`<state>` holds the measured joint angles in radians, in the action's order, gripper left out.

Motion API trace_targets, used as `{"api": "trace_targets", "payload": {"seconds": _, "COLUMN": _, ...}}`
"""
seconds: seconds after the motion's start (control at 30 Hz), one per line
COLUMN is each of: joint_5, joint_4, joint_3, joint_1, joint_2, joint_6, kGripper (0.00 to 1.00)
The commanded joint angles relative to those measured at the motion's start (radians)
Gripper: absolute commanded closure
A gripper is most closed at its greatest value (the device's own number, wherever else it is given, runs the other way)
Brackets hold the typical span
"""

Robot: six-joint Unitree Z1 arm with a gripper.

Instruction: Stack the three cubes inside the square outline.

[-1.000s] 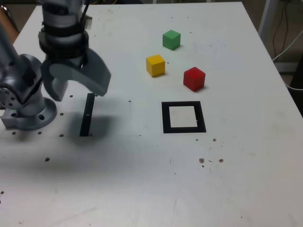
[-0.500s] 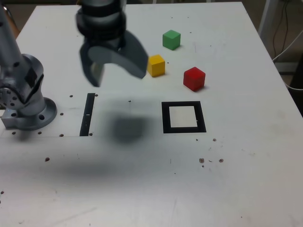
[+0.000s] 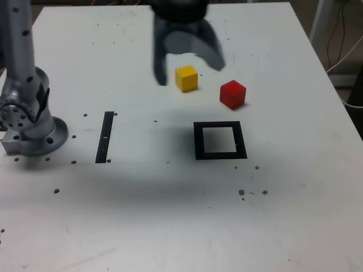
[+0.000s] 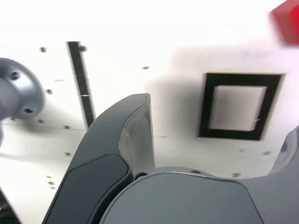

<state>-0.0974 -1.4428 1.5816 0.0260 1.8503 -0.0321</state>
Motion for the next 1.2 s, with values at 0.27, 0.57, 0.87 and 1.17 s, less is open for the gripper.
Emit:
{"api": "trace_targets", "payload": {"seconds": 0.27, "joint_5": 0.037, "joint_4": 0.026, "joint_3": 0.217, "joint_1": 0.140, "joint_2": 0.164, "joint_6": -0.054, "kGripper": 0.01}}
{"api": "trace_targets", "payload": {"seconds": 0.57, "joint_5": 0.058, "joint_4": 0.060, "joint_3": 0.239, "joint_1": 0.204, "joint_2": 0.292, "joint_6": -0.070, "kGripper": 0.01}}
{"api": "trace_targets", "payload": {"seconds": 0.87, "joint_5": 0.070, "joint_4": 0.102, "joint_3": 0.194, "joint_1": 0.195, "joint_2": 0.324, "joint_6": -0.086, "kGripper": 0.01}}
{"api": "trace_targets", "payload": {"seconds": 1.17, "joint_5": 0.075, "joint_4": 0.165, "joint_3": 0.206, "joint_1": 0.187, "joint_2": 0.381, "joint_6": -0.086, "kGripper": 0.06}}
